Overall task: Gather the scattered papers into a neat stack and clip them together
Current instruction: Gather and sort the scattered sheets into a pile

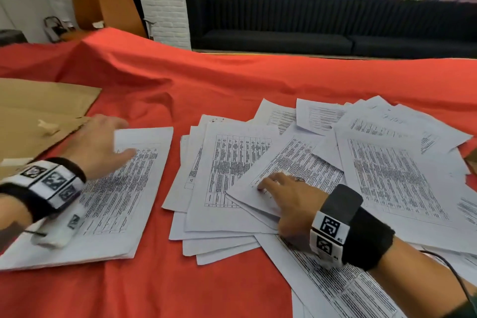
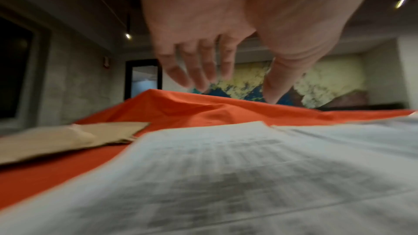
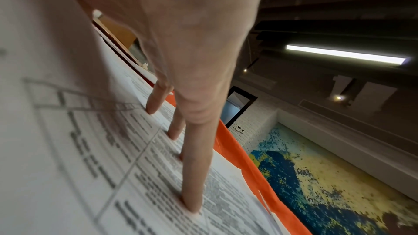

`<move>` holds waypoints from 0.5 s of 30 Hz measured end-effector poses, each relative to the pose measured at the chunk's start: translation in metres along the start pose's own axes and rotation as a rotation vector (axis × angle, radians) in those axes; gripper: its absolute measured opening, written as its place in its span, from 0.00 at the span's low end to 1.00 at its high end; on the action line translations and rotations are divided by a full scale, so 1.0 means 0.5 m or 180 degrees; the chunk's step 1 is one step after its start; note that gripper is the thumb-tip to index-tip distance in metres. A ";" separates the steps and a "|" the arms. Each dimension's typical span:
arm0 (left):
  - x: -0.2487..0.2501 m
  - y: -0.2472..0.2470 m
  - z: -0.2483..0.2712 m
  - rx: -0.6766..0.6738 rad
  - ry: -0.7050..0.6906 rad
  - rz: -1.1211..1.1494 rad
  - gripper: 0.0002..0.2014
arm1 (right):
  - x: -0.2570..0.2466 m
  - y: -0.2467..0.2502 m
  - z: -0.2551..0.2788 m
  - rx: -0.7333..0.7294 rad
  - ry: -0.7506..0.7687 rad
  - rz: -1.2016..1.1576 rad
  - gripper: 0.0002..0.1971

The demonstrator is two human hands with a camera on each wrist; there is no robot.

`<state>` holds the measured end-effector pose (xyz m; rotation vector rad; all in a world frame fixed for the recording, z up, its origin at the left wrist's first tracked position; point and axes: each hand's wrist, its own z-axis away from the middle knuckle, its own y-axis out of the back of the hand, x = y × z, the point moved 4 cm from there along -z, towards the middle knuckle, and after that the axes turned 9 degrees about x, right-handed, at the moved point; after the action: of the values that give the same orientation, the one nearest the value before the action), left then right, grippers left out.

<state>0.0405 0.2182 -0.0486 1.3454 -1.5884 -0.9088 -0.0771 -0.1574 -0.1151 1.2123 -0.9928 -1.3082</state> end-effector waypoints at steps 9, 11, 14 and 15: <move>0.254 -0.132 -0.026 -0.1610 -0.0241 0.0238 0.31 | 0.034 0.044 0.039 0.0019 0.0193 -0.0141 0.37; 0.271 -0.136 -0.032 -0.1603 -0.0124 0.0285 0.31 | 0.044 0.048 0.041 0.0009 0.0200 -0.0163 0.38; 0.286 -0.145 -0.036 -0.1575 -0.0098 0.0017 0.35 | 0.052 0.048 0.038 -0.0013 0.0218 -0.0215 0.38; 0.290 -0.151 -0.035 -0.1609 -0.0083 -0.0027 0.38 | 0.053 0.048 0.038 -0.0021 0.0219 -0.0220 0.38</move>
<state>0.0754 0.0627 -0.0896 0.9838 -1.2554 -1.2364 -0.0906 -0.1877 -0.0920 1.2880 -0.9037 -1.3136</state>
